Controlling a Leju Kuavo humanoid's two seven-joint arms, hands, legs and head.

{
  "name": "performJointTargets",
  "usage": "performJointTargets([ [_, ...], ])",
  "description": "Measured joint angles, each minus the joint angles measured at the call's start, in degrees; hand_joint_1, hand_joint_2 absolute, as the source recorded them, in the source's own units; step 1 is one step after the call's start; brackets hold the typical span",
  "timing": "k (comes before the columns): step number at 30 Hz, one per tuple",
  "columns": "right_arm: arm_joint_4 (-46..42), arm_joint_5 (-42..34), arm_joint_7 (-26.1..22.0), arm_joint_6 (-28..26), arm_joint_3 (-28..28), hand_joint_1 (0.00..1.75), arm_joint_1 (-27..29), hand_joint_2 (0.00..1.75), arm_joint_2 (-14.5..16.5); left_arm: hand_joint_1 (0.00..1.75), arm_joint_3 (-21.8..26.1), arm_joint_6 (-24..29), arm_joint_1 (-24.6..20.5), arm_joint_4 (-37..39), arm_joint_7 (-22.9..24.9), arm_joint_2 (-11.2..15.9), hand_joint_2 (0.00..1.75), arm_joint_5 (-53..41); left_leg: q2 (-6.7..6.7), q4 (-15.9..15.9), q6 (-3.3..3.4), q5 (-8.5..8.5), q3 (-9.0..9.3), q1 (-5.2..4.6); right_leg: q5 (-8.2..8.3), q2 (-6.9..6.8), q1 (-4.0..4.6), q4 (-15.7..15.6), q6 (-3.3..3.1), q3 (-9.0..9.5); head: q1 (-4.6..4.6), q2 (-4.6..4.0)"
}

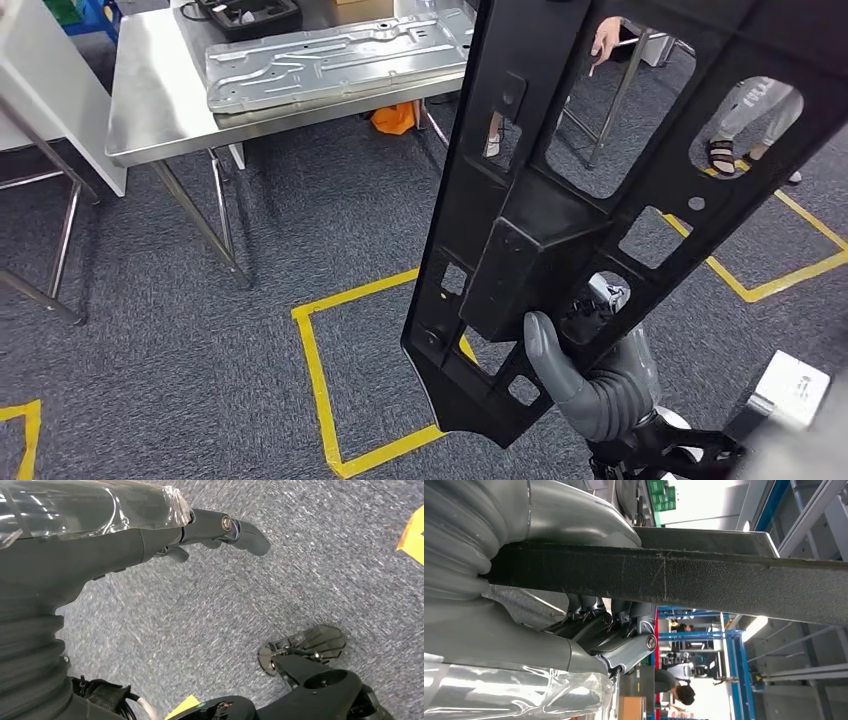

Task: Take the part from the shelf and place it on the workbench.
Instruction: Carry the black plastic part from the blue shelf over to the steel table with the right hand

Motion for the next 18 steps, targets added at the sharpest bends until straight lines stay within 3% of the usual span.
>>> performJointTargets([
  [2, 0.04, 0.02, -0.02, 0.01, -0.04, 1.75, -0.06, 1.75, 0.01, 0.0, 0.01, 0.0, -0.12, 0.0, -0.17, -0.01, 1.75, 0.17, -0.61, 0.31, -0.59, -0.44, 0.16, -0.06, 3.37, 0.66, -0.1, -7.13, -0.09, 2.87, 0.02, 0.01],
  [3, 0.08, 0.03, -0.03, 0.02, -0.05, 1.75, -0.09, 1.75, 0.02, 0.0, 0.01, 0.0, -0.17, 0.0, -0.27, -0.01, 1.75, 0.25, -0.78, 0.42, -0.86, -0.57, 0.09, -0.12, 3.87, 0.97, -0.06, -8.73, -0.28, 3.47, 0.02, 0.01],
  [5, 0.17, 0.07, -0.03, 0.03, -0.14, 1.75, -0.16, 1.75, 0.02, 0.0, 0.01, 0.0, -0.22, 0.0, -0.4, 0.0, 1.75, 0.33, -0.92, 0.42, -1.28, -0.63, -0.07, -0.08, 3.87, 1.06, 0.19, -9.11, -1.01, 3.48, -0.01, 0.01],
  [7, 0.24, 0.08, -0.05, 0.03, -0.31, 1.75, -0.34, 1.75, 0.07, 0.0, 0.01, 0.0, -0.26, 0.0, -0.47, -0.05, 1.75, 0.33, -0.16, 1.45, -1.72, -1.42, -0.47, 0.08, 3.99, 0.78, 0.21, -9.25, -1.68, 3.55, -0.1, 0.01],
  [9, 0.24, 0.05, -0.09, 0.04, -0.51, 1.75, -0.45, 1.75, 0.14, 0.0, -0.01, 0.0, -0.59, 0.0, -0.55, -0.15, 1.75, 0.32, 1.37, 6.89, -2.19, -4.26, -3.02, 0.18, 3.99, 0.36, 0.15, -9.35, -2.22, 3.65, -0.3, 0.0],
  [11, 0.24, 0.0, -0.11, 0.09, -0.62, 1.75, -0.4, 1.75, 0.16, 0.0, 0.02, 0.01, -1.02, 0.0, -0.58, -0.21, 1.75, 0.47, 2.27, 15.28, -2.51, -7.57, -7.24, 0.24, 3.88, -0.07, 0.29, -9.34, -2.49, 3.68, -0.41, 0.0],
  [12, 0.24, -0.03, -0.11, 0.14, -0.63, 1.75, -0.38, 1.75, 0.18, 0.0, 0.03, 0.03, -1.2, 0.0, -0.51, -0.22, 1.75, 0.66, 2.39, 17.93, -2.55, -8.15, -8.66, 0.26, 3.83, -0.26, 0.35, -9.34, -2.52, 3.72, -0.42, 0.01],
  [13, 0.24, -0.05, -0.11, 0.19, -0.63, 1.75, -0.37, 1.75, 0.21, 0.0, 0.05, 0.08, -1.34, 0.0, -0.4, -0.25, 1.75, 0.92, 2.43, 18.47, -2.5, -7.71, -9.06, 0.27, 3.77, -0.4, 0.38, -9.34, -2.53, 3.8, -0.42, 0.0],
  [14, 0.24, -0.1, -0.11, 0.23, -0.63, 1.75, -0.38, 1.75, 0.26, 0.0, 0.05, 0.17, -1.42, 0.0, -0.27, -0.27, 1.75, 1.22, 2.48, 16.49, -2.39, -6.23, -8.22, 0.26, 3.7, -0.48, 0.39, -9.34, -2.52, 3.93, -0.43, -0.01],
  [16, 0.24, -0.17, -0.13, 0.28, -0.63, 1.75, -0.39, 1.75, 0.39, 0.0, 0.05, 0.55, -1.47, 0.0, -0.13, -0.3, 1.75, 1.77, 2.94, 8.03, -1.92, -2.3, -4.24, 0.13, 3.51, -0.52, 0.43, -9.34, -2.37, 4.25, -0.43, -0.02],
  [18, 0.25, -0.32, -0.26, 0.29, -0.64, 1.75, -0.38, 1.75, 0.54, 0.0, 0.05, 0.94, -1.71, 0.0, -0.2, -0.31, 1.75, 2.05, 3.46, 1.94, -1.47, -0.36, -1.48, -0.29, 3.29, -0.55, 0.58, -9.3, -1.97, 4.34, -0.42, -0.01],
])
